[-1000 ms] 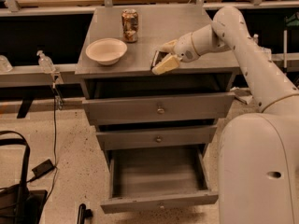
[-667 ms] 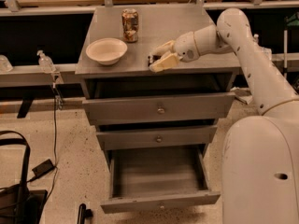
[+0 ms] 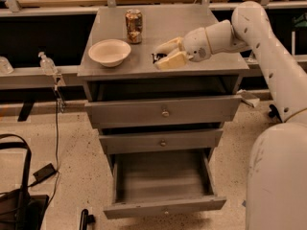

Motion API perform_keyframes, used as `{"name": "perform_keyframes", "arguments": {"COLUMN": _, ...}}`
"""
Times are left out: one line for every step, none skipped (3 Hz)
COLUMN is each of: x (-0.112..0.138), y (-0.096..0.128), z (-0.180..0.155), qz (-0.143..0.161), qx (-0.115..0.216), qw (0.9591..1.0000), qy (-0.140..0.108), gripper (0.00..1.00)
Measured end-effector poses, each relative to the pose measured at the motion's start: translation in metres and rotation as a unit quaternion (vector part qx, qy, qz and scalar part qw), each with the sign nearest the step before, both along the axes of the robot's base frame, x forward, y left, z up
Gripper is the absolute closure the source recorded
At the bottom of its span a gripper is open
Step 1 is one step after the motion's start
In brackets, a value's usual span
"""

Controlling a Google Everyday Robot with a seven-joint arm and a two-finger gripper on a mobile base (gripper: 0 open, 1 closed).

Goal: Place rxbar chocolate into bottom drawer

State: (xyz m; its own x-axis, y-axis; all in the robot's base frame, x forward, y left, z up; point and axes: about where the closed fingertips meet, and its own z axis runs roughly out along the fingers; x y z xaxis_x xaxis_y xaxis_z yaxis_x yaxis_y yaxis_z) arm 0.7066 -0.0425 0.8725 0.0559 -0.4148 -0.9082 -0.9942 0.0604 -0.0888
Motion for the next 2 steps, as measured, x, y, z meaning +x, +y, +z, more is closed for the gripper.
{"name": "perform_keyframes", "arguments": {"x": -0.0697, "y": -0.0066, "z": -0.0382, "qz": 0.037, "qx": -0.016, "qw": 0.9988, "qy": -0.03, "gripper": 1.0}}
{"name": "perform_keyframes", "arguments": {"x": -0.0745, "y": -0.0037, "z": -0.0459, "qz": 0.043, "qx": -0.018, "qw": 0.9986, "qy": -0.024, "gripper": 1.0}}
